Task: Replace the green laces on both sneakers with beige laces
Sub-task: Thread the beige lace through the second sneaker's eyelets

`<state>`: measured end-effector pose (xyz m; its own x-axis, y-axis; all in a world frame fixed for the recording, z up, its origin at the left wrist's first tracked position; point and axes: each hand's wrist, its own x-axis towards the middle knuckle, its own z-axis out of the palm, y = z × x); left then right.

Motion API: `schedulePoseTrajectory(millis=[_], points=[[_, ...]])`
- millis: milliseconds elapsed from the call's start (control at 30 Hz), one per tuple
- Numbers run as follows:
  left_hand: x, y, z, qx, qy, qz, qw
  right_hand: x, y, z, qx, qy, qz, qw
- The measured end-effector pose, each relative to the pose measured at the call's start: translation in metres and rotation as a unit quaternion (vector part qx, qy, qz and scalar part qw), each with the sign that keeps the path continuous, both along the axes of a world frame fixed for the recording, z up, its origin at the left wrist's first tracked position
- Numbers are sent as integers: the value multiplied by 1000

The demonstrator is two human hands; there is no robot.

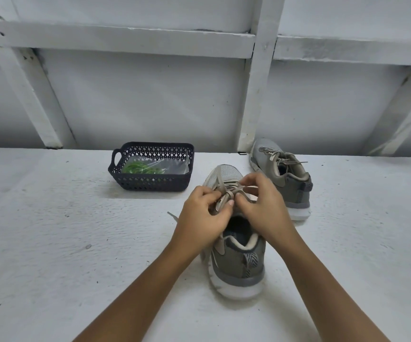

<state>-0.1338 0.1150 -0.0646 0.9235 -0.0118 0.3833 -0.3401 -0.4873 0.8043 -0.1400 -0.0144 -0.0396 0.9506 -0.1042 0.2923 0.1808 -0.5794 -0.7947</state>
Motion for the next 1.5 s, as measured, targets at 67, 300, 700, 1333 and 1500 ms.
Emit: schedulePoseTrajectory(millis=[67,300,700,1333,1500], points=[[-1,0,-3,1,-2,0,1000,-2,-1,0,-30,-11,16,999],[-3,-4,-8,-13,-13,6,1000,-1,-5,6,-177,38,45,982],[-5,-2,-8,-17,-5,-2,1000,4,-5,-3,-135,-37,33,990],[-16,-2,-8,-134,28,-6,991,-36,-53,34,47,253,148,955],[-17,-2,-6,-132,10,-22,991,-36,-30,38,-131,71,101,984]])
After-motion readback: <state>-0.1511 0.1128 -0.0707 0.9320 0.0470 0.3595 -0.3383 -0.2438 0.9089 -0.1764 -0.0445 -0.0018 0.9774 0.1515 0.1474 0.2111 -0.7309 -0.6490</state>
